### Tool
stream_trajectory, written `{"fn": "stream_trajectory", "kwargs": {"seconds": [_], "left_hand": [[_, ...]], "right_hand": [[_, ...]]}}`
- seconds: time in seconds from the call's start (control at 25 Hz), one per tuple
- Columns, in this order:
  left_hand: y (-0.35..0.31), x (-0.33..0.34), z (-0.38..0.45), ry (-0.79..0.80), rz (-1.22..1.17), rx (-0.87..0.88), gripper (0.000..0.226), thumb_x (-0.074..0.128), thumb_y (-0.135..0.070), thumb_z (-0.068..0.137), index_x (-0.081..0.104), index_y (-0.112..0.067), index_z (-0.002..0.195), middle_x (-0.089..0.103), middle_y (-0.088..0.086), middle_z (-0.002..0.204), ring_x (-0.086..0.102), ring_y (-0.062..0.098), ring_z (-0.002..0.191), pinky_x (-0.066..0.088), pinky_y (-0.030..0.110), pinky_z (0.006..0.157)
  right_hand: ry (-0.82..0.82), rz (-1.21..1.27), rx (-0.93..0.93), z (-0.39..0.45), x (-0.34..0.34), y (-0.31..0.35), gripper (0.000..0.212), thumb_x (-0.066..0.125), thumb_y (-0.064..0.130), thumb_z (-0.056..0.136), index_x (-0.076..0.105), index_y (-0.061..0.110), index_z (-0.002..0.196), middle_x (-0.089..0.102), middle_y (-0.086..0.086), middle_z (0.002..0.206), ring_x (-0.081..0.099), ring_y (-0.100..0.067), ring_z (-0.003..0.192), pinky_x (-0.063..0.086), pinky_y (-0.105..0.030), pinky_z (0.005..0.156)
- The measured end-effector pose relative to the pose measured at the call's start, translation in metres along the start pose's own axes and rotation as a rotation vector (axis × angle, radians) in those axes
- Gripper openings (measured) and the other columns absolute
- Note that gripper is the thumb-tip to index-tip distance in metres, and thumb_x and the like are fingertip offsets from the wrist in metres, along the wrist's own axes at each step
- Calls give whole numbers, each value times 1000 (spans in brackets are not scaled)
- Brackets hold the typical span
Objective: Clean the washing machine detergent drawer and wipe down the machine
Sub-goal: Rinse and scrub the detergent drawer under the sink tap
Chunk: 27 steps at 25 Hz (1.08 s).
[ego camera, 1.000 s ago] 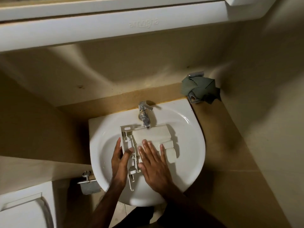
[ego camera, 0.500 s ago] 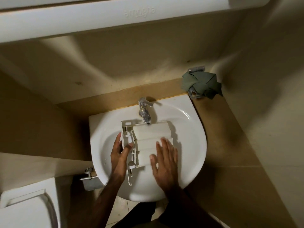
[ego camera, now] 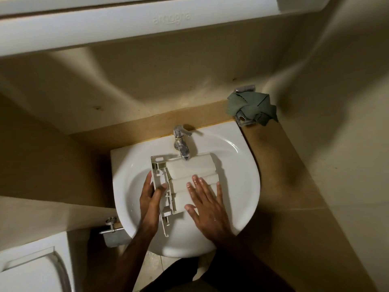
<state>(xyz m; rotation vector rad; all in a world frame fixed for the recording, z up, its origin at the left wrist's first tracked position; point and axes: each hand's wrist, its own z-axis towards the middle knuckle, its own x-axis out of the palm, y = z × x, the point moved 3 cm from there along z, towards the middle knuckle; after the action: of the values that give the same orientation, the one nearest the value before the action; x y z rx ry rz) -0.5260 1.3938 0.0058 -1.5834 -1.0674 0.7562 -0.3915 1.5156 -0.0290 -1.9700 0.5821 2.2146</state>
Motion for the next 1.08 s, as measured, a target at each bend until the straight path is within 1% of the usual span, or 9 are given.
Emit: {"fn": "stream_trajectory", "kwargs": {"seconds": [0.08,0.24,0.36,0.4,0.56,0.72,0.88,1.0,1.08], "left_hand": [[2,5,-3,-34,-15,-8,48,53,2,100,57,-18,144,73,-1,128,68,10,116,54,19,91],[11,1,-5,-130,-61,-62,47,54,-4,101,57,-19,145,73,-1,128,68,10,115,53,25,95],[15,-14,-1,-262,-122,-112,53,62,-21,94,54,-18,147,71,6,130,67,15,112,49,41,105],[15,-18,1,-281,-130,-122,57,62,-24,91,54,-17,147,71,8,130,67,15,110,48,42,105],[13,-13,-3,-305,-122,-127,48,59,-14,100,52,-17,148,71,5,132,69,11,113,48,39,107],[15,7,-21,-298,-132,-150,54,56,-19,104,41,-25,156,68,-7,129,66,0,112,45,34,107],[18,16,-20,-310,-149,-157,56,54,-20,105,37,-27,157,64,-12,130,62,-10,109,45,19,97],[17,16,-17,-285,-127,-124,51,53,-16,105,42,-26,154,68,-9,128,66,-3,109,47,19,91],[19,13,-15,-266,-121,-126,52,54,-16,105,41,-27,155,69,-4,129,67,5,115,49,24,95]], "right_hand": [[6,15,104,-12,3,1,69,41,48,109,19,15,166,7,-5,176,7,-21,162,21,-63,124],[62,15,19,-39,7,15,70,40,51,108,23,16,166,7,-5,176,8,-23,162,20,-62,123],[31,13,365,-39,-5,-39,66,37,52,108,28,20,165,9,-4,175,8,-24,162,22,-64,124],[14,24,386,-39,-6,-47,65,36,52,109,27,21,165,9,-3,175,9,-23,162,24,-63,124],[51,252,266,-19,-11,1,68,32,48,111,1,26,168,-8,4,176,-6,-15,162,10,-48,130],[38,92,-45,-13,-2,22,63,37,42,112,15,22,168,-2,-3,176,1,-23,163,22,-61,126],[26,72,280,-13,-2,-4,74,38,55,108,9,22,168,-3,-8,176,-2,-28,162,13,-59,128],[58,54,-62,-27,3,14,67,42,43,110,13,25,168,0,-4,176,3,-26,162,18,-59,127],[-17,26,42,-17,3,-8,64,40,41,110,17,25,167,3,-3,176,6,-27,162,13,-58,128]]}}
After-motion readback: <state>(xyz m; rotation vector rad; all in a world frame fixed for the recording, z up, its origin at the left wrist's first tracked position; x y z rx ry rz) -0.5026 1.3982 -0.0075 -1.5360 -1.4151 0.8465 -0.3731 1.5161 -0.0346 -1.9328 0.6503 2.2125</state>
